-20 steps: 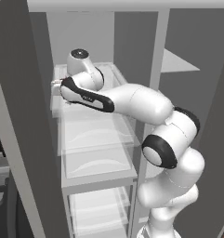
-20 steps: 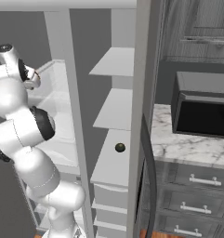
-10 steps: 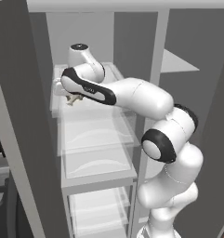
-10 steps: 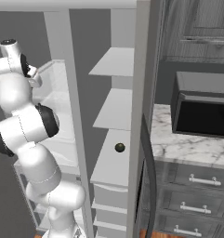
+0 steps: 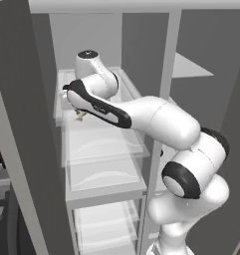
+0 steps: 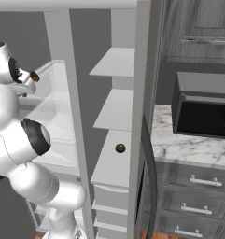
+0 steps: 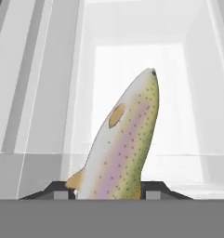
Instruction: There's a fish in the fridge that needs to be moved to the freezer for freezing. Pick up the fish from the fridge, place it on any shelf in the freezer, and close the fridge and freezer doors when done.
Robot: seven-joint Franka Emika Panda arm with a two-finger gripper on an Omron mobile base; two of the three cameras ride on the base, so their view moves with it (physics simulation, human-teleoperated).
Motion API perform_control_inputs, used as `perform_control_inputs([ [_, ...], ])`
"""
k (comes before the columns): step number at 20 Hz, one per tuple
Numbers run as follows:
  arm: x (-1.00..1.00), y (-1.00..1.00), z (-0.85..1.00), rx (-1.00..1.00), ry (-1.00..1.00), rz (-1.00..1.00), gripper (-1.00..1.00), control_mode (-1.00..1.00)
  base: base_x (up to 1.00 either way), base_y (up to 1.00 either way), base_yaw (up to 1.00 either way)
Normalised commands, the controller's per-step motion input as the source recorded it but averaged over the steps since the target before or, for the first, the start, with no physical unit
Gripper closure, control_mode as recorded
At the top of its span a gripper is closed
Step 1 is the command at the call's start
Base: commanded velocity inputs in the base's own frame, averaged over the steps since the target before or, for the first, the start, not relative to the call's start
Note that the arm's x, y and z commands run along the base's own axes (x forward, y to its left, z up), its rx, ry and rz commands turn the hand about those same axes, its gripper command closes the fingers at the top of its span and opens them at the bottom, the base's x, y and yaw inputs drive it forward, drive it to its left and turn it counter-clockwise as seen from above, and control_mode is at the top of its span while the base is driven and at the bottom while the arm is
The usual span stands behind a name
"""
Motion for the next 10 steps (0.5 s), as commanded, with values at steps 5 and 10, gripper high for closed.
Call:
perform_control_inputs([
  [5,-0.91,-0.42,0.49,0.02,-0.01,0.0,1.0,-1.0,0.0,0.0,0.0],
  [10,-1.0,-0.58,0.53,0.0,-0.05,0.02,1.0,-1.0,0.0,0.0,0.0],
])
